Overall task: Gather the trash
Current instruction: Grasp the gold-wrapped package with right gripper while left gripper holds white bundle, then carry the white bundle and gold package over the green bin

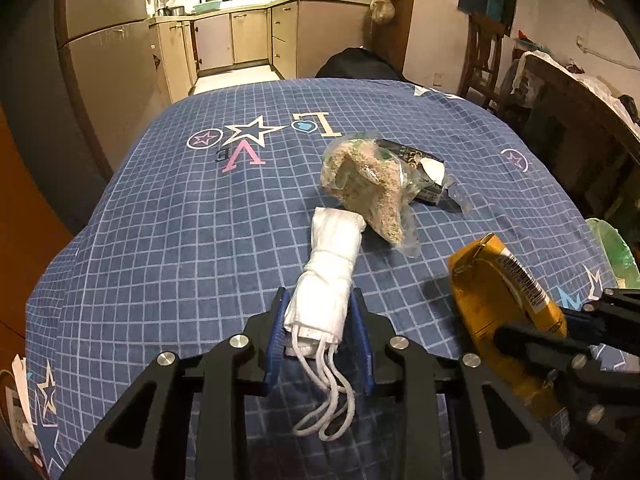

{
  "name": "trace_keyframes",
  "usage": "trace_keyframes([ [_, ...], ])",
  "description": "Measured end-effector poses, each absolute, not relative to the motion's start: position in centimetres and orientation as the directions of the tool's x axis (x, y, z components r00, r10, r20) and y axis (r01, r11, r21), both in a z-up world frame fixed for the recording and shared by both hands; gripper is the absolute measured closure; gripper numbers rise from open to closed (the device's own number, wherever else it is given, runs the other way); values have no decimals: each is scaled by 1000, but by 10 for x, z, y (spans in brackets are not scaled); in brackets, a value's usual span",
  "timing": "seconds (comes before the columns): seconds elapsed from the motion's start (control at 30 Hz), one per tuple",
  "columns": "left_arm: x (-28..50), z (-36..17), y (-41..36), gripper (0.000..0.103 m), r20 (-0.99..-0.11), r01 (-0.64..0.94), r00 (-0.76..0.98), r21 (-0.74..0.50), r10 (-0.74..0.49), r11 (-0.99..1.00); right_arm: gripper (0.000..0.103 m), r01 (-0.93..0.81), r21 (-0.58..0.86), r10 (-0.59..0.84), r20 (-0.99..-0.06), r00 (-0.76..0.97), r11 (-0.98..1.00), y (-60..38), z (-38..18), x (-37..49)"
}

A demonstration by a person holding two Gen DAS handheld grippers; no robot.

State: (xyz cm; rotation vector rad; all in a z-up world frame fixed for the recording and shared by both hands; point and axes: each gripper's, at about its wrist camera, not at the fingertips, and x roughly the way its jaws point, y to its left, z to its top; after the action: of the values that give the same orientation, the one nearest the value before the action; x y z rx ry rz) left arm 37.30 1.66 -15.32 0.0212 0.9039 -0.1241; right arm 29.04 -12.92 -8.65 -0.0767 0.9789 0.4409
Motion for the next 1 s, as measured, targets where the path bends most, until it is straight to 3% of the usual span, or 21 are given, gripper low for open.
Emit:
trace_keyframes([
  [0.6,319,-130,29,75,-734,128,660,-98,-159,987,92,-362,86,311,-715,626,928,-166,-51,252],
  [1.0,281,-57,-13,75,-625,236,731,-144,-273,961,93,-268,40,241,-579,779,963,-226,2,221],
])
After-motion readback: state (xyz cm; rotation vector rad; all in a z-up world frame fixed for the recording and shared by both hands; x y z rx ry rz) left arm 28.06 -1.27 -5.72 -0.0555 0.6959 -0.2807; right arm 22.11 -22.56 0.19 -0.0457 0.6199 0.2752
